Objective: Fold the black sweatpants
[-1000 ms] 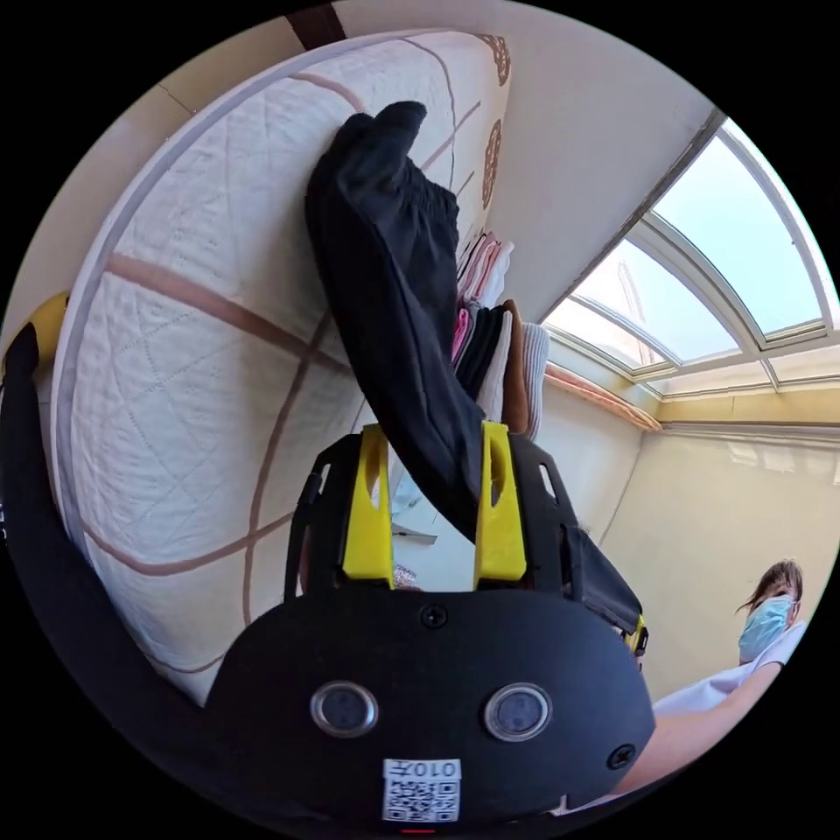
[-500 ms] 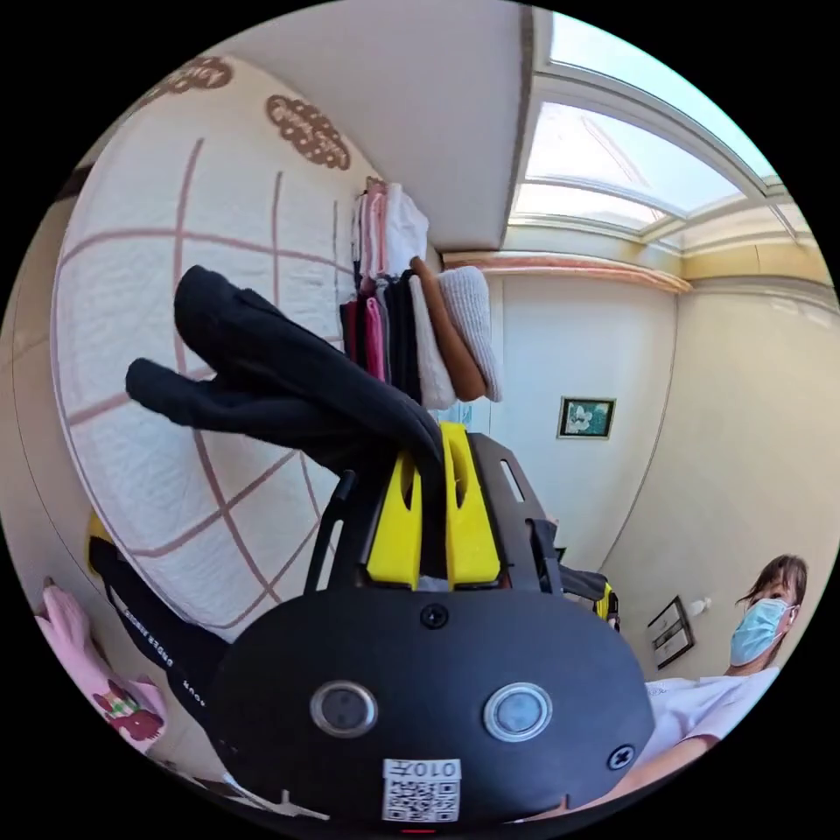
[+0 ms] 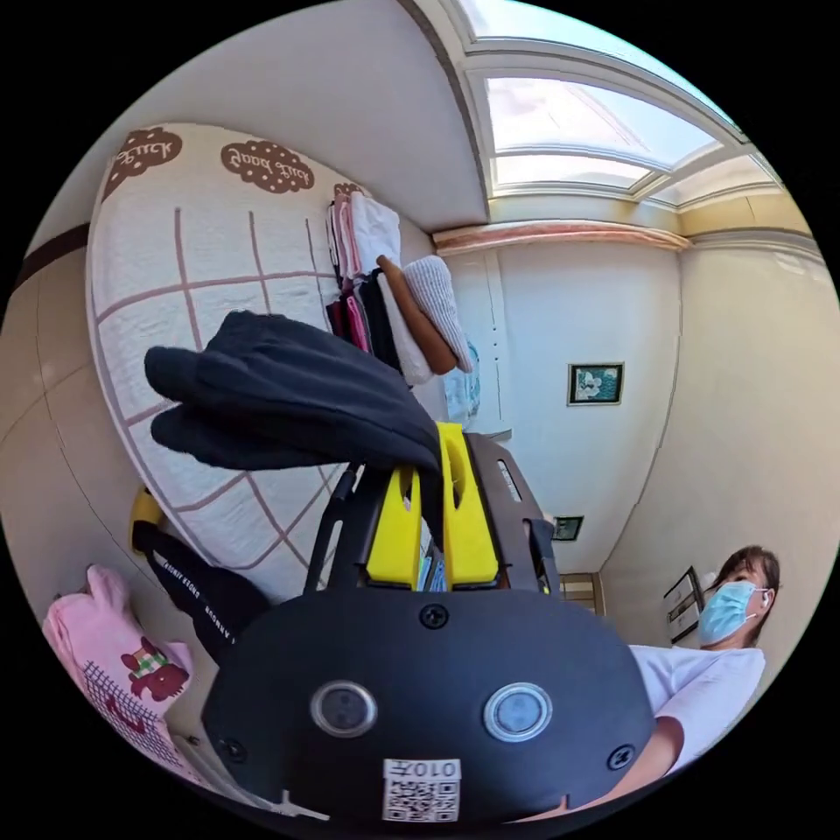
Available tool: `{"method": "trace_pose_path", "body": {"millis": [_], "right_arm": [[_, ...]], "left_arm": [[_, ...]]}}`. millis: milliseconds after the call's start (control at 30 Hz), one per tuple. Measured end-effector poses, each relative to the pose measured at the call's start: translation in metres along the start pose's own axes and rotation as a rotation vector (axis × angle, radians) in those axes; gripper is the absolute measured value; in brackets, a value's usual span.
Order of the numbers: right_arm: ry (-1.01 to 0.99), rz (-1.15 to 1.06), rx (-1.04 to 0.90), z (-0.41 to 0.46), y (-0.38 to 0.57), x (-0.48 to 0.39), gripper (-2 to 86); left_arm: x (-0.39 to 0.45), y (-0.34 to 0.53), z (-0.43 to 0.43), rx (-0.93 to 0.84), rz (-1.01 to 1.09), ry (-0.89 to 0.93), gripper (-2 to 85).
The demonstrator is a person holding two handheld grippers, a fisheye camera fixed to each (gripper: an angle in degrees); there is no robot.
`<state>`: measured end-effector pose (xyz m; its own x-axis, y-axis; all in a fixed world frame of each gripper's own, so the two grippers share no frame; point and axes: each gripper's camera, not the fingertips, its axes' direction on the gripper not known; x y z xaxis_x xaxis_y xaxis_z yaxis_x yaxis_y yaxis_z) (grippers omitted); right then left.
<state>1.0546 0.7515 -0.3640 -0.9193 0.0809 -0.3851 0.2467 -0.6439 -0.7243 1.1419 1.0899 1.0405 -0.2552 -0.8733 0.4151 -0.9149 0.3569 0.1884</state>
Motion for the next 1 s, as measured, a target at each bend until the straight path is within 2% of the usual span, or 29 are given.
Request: {"method": "trace_pose_path", "body": {"millis": [200,333,500,633,733,800,867,933,1000], "right_arm": [[0.049,0.03,0.013,0.036,0.012,0.016,4.7],[0.088,0.107,0.005,0.08,0.01,0.04,5.2],[0.086,0.029,0.057,0.105,0.012,0.03,5.3],[0.094,-0.003,0.013,0.146,0.023,0.053,5.4],[0.158,-0.056,-0.055,0.198,0.043,0.093,5.5],[0.175,-0.021,-0.076,0.232,0.061,0.14,5.5],[0.167,0.045,-0.098,0.265,0.083,0.198,5.5],[0.202,0.205,-0.13,0.299,0.121,0.267,5.5],[0.249,0.284,-0.144,0.313,0.152,0.3,5.4]], "left_arm": [[0.014,-0.052,0.037,-0.212,0.021,-0.181,7.5],[0.027,-0.104,0.075,-0.287,0.052,-0.22,7.6],[0.094,-0.188,0.125,-0.394,0.274,-0.316,7.7],[0.111,-0.233,0.153,-0.431,0.384,-0.344,7.7],[0.086,-0.261,0.188,-0.474,0.428,-0.435,7.7],[0.035,-0.275,0.221,-0.507,0.365,-0.49,7.7],[-0.013,-0.278,0.243,-0.51,0.3,-0.511,7.7],[-0.062,-0.274,0.262,-0.527,0.209,-0.537,7.7],[-0.106,-0.261,0.276,-0.553,0.144,-0.565,7.7]]}}
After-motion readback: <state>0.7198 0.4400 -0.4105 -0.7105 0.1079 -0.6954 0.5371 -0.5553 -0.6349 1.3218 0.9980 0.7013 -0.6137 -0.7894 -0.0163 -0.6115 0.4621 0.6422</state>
